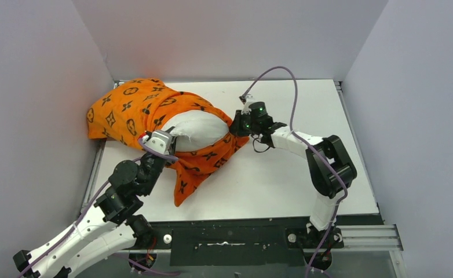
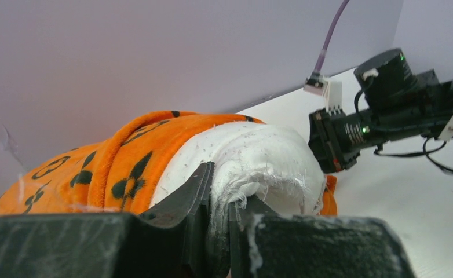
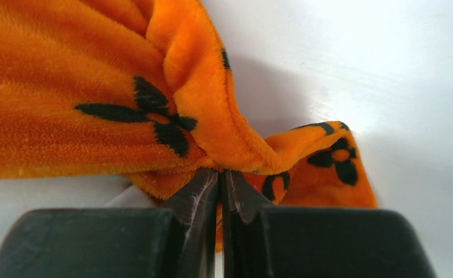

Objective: Remove the pillowcase from the pillow

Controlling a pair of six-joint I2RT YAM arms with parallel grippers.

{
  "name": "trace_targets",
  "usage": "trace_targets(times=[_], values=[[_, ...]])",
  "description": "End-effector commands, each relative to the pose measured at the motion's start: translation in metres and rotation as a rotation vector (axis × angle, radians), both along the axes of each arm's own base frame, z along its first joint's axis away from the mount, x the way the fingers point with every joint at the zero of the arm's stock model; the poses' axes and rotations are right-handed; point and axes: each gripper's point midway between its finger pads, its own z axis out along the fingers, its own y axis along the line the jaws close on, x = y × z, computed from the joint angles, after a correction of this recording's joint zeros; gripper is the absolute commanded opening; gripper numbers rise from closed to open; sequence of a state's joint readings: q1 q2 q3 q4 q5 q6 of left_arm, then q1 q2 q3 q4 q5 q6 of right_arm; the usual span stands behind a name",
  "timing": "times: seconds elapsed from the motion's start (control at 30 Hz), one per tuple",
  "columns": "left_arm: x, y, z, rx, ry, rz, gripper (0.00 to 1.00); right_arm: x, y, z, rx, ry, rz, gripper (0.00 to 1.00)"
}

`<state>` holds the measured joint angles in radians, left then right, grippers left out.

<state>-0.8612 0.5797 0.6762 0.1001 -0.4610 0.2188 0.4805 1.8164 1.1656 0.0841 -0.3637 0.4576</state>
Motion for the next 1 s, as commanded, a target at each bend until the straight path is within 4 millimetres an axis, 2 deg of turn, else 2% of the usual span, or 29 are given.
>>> trace_targets(times=[0.0,0.07,0.2,0.33,0.47,0.67,0.8,0.97], values=[[-0.042,0.07,0.17,-0.516,-0.379,0.079,0.0,0.005,-0.012,-0.05,-0.173,-0.003,-0.138,0.0],[-0.039,0.072,0.177,-0.517,-0.389,0.107,0.0,0.0,-0.012,-0.063,-0.159,0.027,-0.154,0.0],[-0.037,0.081,0.198,-0.508,-0.422,0.172,0.0,-0.014,-0.026,-0.086,-0.178,0.069,-0.182,0.0],[-0.04,0.101,0.221,-0.529,-0.459,0.258,0.0,-0.028,-0.044,-0.106,-0.235,0.098,-0.217,0.0],[-0.043,0.109,0.241,-0.558,-0.488,0.285,0.0,-0.034,-0.05,-0.113,-0.244,0.11,-0.236,0.0],[-0.037,0.104,0.249,-0.557,-0.503,0.303,0.0,-0.035,-0.056,-0.115,-0.305,0.09,-0.317,0.0],[-0.032,0.107,0.264,-0.491,-0.519,0.378,0.0,-0.05,-0.068,-0.123,-0.448,0.06,-0.433,0.0],[-0.036,0.111,0.282,-0.486,-0.538,0.386,0.0,-0.072,-0.066,-0.142,-0.379,0.125,-0.448,0.0]])
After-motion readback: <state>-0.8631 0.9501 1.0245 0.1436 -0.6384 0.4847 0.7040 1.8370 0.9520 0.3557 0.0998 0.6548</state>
